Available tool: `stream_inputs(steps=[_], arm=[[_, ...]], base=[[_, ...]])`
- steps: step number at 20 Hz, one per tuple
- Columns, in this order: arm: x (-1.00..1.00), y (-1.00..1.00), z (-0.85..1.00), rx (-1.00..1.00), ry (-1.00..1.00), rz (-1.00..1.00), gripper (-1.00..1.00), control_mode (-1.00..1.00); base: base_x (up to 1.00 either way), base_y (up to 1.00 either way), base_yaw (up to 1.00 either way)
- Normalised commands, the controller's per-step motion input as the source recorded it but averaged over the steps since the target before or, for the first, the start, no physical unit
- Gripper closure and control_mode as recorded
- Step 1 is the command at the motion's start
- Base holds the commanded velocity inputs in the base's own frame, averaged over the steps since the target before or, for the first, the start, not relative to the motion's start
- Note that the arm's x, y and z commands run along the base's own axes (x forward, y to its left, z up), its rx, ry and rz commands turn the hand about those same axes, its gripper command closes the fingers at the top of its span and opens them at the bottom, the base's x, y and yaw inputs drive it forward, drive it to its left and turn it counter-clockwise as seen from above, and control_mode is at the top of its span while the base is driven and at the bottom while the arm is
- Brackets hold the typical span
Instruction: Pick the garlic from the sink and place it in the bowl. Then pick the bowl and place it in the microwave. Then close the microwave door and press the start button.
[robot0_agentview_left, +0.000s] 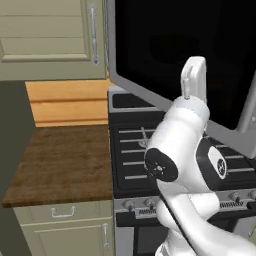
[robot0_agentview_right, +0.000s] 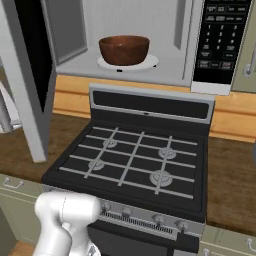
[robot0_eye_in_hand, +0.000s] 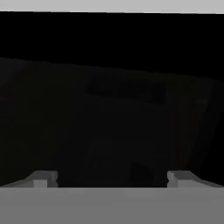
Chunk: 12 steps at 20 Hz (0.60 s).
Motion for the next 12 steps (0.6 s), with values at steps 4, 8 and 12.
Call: stream_inputs(steps=[4,8,12], arm=[[0.93,-0.65,0.02,0.16,0.15,0.35,-1.00,-1.00],[1.00,-0.54,0.00,0.15,0.15,0.33,-1.00,-1.00],[1.00,-0.44,0.06,0.14,0.16,0.32,-1.00,-1.00]], base=[[0.00,0.00,0.00],[0.00,0.00,0.00],[0.00,0.00,0.00]])
